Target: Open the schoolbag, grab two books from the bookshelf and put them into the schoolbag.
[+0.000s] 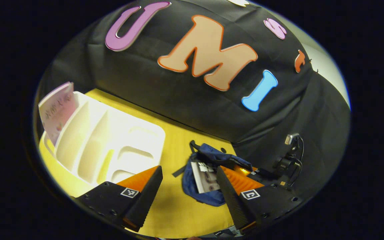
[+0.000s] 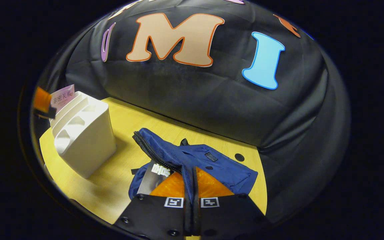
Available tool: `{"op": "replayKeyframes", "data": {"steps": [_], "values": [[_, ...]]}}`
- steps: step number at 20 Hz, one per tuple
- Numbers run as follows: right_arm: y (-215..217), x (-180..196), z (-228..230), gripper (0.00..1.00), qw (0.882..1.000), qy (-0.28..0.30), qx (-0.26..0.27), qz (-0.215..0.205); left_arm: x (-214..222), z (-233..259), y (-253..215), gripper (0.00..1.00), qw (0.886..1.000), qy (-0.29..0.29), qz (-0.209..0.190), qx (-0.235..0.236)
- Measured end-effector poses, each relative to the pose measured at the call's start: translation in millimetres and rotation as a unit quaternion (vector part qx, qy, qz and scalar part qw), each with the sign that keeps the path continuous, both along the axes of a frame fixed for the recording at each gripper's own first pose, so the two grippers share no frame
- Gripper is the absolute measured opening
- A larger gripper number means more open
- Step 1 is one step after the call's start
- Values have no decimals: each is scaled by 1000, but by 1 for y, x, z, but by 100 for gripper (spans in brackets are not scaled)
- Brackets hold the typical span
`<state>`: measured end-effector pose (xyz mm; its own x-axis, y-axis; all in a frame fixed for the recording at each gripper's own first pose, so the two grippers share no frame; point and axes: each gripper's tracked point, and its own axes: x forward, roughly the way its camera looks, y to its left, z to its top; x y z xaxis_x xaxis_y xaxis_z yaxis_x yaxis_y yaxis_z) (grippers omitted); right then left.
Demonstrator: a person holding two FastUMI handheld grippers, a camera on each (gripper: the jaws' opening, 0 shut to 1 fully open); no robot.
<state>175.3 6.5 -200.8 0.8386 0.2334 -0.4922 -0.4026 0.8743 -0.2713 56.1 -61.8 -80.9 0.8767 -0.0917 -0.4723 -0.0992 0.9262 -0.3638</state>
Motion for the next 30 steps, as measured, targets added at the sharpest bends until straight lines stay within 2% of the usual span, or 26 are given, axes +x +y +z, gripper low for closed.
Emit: {"op": "replayKeyframes", "data": {"steps": [5,6,7,9,15,18,19,20,26,28,30], "values": [[1,0,0,5,1000,1,-10,-7,-37,37,107,95,993,64,53,80],[0,1,-1,5,1000,0,-14,-8,-40,44,122,91,992,70,61,79],[1,1,-1,5,1000,0,-17,-9,-39,51,136,94,992,73,71,73],[2,1,-1,5,1000,-1,-24,-10,-41,61,169,94,991,80,87,69],[1,1,-2,5,999,8,-25,-28,-43,65,277,95,978,141,98,117],[-1,0,-2,5,999,13,-21,-43,-40,46,322,94,964,202,85,153],[0,1,-2,5,999,15,-21,-47,-37,39,329,89,960,220,75,158],[-1,1,-3,5,998,15,-23,-51,-36,33,330,94,957,237,62,154],[1,0,-7,5,997,21,-36,-68,-18,-5,329,90,941,306,0,142],[2,0,-8,5,997,23,-36,-71,-15,-17,326,87,933,331,-16,141],[4,-1,-9,5,996,26,-38,-71,-12,-25,324,80,927,348,-28,140]]}}
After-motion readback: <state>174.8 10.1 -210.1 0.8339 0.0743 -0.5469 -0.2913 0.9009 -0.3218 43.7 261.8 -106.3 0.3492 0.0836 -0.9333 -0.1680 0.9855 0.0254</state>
